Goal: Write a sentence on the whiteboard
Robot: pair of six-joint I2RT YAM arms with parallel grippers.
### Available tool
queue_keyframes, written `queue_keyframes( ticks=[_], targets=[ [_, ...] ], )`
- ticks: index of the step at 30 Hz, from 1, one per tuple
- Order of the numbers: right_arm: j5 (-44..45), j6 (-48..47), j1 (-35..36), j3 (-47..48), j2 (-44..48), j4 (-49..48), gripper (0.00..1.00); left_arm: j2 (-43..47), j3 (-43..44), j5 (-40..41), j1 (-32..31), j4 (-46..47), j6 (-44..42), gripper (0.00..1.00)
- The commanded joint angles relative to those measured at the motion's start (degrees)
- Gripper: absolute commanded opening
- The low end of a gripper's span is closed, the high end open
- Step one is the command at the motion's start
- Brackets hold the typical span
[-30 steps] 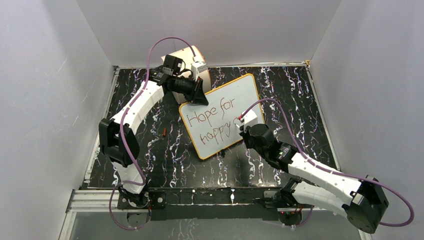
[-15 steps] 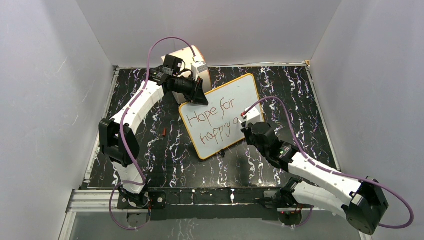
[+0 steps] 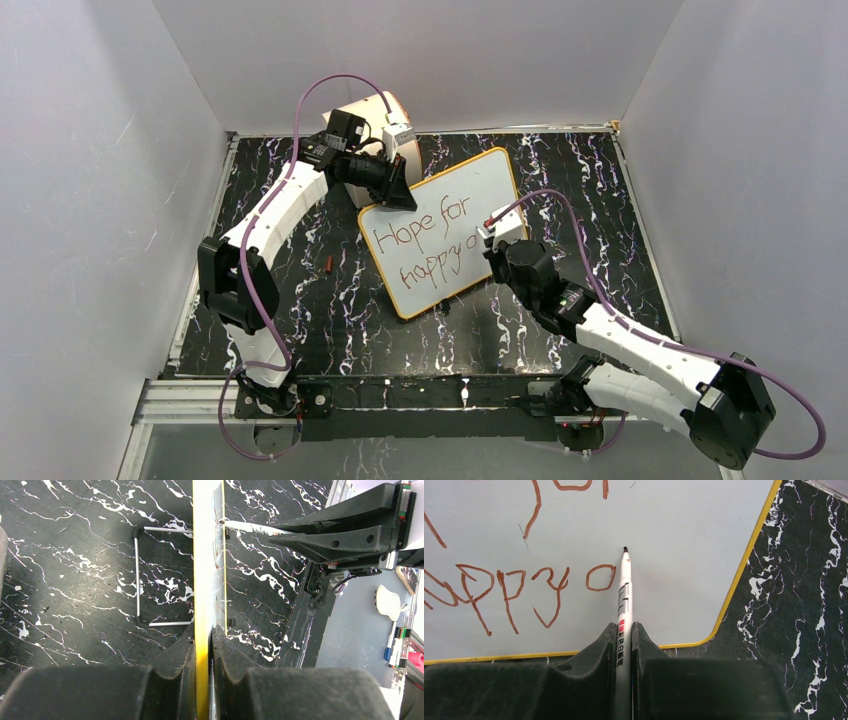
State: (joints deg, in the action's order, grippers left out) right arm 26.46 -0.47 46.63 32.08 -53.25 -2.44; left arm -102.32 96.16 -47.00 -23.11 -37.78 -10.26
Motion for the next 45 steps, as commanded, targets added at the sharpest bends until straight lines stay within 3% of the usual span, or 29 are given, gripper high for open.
queue_keyframes(
  ticks=[1,31,45],
  targets=[
    [-0.4,-1.3,-1.1,2.9,-1.1,-3.8,0.00,-1.2,-0.8,3.1,-2.1,-5.9,-4.1,0.00],
    [-6.4,3.5,-1.4,4.6,-0.9,10.7,0.00,-1.3,-0.7,3.0,-2.1,-6.0,-4.1,0.00],
    [-2.3,3.7,-1.4,3.4,2.5,8.7,0.00,-1.2,-0.7,3.3,-2.1,-6.1,-4.2,0.00]
  ],
)
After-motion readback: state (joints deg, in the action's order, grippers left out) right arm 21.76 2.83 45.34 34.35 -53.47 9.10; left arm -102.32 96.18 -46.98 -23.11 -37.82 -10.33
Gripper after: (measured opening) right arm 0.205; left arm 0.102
